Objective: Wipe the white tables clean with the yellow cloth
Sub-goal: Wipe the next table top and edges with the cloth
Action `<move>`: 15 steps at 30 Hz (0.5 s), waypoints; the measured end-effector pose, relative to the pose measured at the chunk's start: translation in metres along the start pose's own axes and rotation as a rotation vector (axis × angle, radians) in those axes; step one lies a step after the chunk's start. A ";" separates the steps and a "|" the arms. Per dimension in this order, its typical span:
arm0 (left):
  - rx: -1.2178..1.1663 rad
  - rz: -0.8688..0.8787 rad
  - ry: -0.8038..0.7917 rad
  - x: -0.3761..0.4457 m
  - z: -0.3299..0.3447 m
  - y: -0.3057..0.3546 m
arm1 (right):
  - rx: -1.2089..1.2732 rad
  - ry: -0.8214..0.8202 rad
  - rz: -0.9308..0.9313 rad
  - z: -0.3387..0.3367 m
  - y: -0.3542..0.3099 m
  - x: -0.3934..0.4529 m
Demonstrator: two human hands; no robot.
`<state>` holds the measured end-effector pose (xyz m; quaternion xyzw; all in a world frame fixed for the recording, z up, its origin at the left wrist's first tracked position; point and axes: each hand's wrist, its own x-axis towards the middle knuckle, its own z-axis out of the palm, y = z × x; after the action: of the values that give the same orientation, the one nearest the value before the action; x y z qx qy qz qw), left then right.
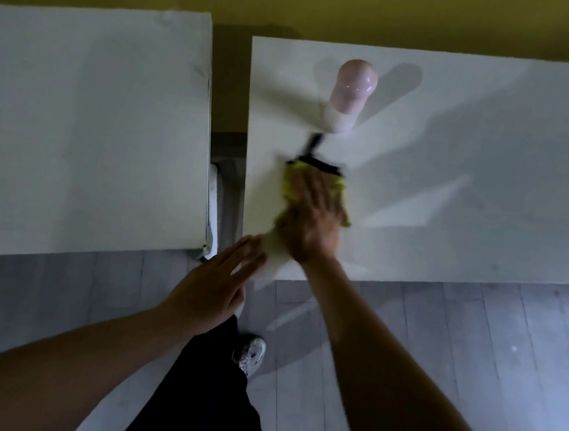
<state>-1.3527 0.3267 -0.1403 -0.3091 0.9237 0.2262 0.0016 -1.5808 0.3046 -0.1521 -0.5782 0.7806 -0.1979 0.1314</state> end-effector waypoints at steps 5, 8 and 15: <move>0.074 -0.049 -0.083 0.003 -0.015 -0.007 | -0.015 -0.174 -0.360 0.023 -0.033 0.016; 0.080 -0.009 -0.099 -0.002 -0.021 -0.010 | 0.016 -0.074 -0.259 0.009 -0.001 0.013; 0.041 0.030 -0.076 0.002 -0.034 -0.005 | -0.062 0.106 0.368 -0.058 0.126 0.002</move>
<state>-1.3467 0.3080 -0.1123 -0.2864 0.9320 0.2186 0.0396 -1.7140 0.3439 -0.1585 -0.4183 0.8846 -0.1765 0.1064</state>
